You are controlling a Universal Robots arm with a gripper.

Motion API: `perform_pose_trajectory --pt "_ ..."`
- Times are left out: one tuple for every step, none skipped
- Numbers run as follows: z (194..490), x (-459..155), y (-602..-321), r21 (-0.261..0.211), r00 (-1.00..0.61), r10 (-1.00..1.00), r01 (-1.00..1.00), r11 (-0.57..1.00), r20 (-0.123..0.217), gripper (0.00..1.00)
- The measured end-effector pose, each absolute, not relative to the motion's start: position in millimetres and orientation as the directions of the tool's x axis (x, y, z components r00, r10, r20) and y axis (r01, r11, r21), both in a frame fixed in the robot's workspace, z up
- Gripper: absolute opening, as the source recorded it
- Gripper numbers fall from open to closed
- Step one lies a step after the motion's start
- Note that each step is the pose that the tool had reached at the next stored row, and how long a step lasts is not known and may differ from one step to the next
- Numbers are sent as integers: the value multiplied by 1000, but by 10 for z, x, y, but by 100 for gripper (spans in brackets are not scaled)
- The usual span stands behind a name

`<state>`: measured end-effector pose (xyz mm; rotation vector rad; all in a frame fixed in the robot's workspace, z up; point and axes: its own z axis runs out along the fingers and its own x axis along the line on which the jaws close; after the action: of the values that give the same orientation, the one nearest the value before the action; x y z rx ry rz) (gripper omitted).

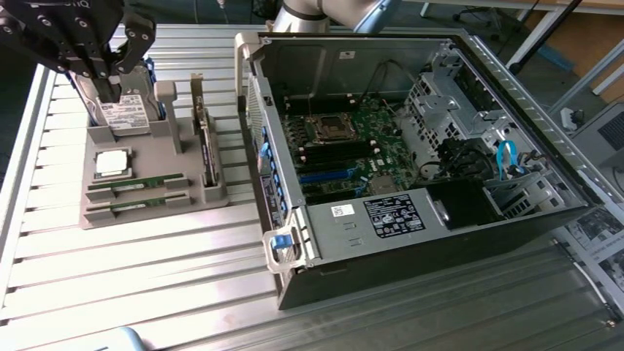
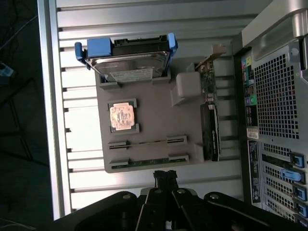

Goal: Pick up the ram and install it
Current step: 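Reach for the ram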

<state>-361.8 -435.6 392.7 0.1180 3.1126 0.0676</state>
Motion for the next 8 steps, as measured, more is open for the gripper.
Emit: perform_pose_trajectory --pt "3927 -3618 -4366 44 -997 76 75 996 -24 11" --pt "3927 -3618 -4373 44 -997 76 75 996 -24 11" --pt "3927 -3618 -4382 44 -997 76 75 996 -24 11" --pt "3927 -3618 -4390 44 -997 76 75 996 -24 11" --pt "3927 -3618 -4397 44 -997 76 75 996 -24 11" --pt "3927 -3618 -4405 44 -997 76 75 996 -24 11" --pt "3927 -3618 -4414 44 -997 76 75 996 -24 11" --pt "3927 -3618 -4421 44 -997 76 75 996 -24 11"
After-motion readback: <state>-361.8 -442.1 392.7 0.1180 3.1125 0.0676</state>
